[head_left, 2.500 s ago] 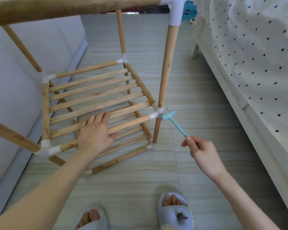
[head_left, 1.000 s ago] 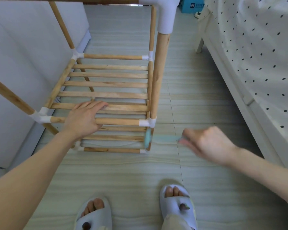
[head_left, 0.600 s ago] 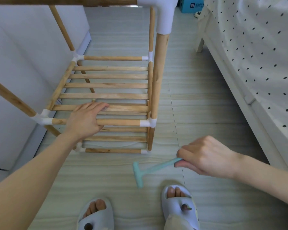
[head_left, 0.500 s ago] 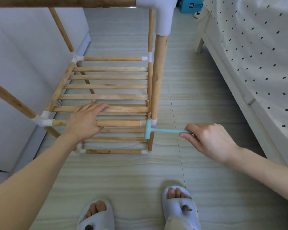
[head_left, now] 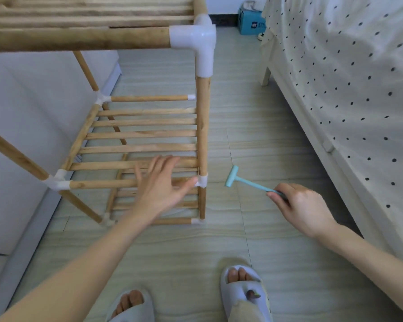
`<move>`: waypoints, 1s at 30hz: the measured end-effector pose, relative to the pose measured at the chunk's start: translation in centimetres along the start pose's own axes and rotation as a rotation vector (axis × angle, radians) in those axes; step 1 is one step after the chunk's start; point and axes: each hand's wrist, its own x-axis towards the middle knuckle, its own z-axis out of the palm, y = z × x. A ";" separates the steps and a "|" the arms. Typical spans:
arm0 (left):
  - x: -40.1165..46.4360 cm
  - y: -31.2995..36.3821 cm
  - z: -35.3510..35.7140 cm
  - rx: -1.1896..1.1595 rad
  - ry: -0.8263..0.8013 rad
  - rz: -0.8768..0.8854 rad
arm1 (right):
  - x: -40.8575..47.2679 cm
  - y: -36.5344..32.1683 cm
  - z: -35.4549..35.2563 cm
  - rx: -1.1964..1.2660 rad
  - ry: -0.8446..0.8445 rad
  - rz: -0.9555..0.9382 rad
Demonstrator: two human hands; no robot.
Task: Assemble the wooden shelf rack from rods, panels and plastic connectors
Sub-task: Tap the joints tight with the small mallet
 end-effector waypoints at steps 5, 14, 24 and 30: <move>1.6 5.9 2.6 -0.138 -0.113 -0.267 | 0.6 -2.6 1.1 0.252 -0.058 0.198; 1.4 5.0 2.8 -0.193 -0.087 -0.187 | 5.4 -5.3 1.9 0.537 -0.035 0.347; -1.3 -6.6 -1.0 -0.376 -0.207 0.195 | 10.4 -11.2 4.1 0.463 -0.039 -0.063; -0.4 -10.7 -1.0 -0.567 0.257 -0.190 | 9.4 -12.2 5.3 0.328 -0.055 -0.175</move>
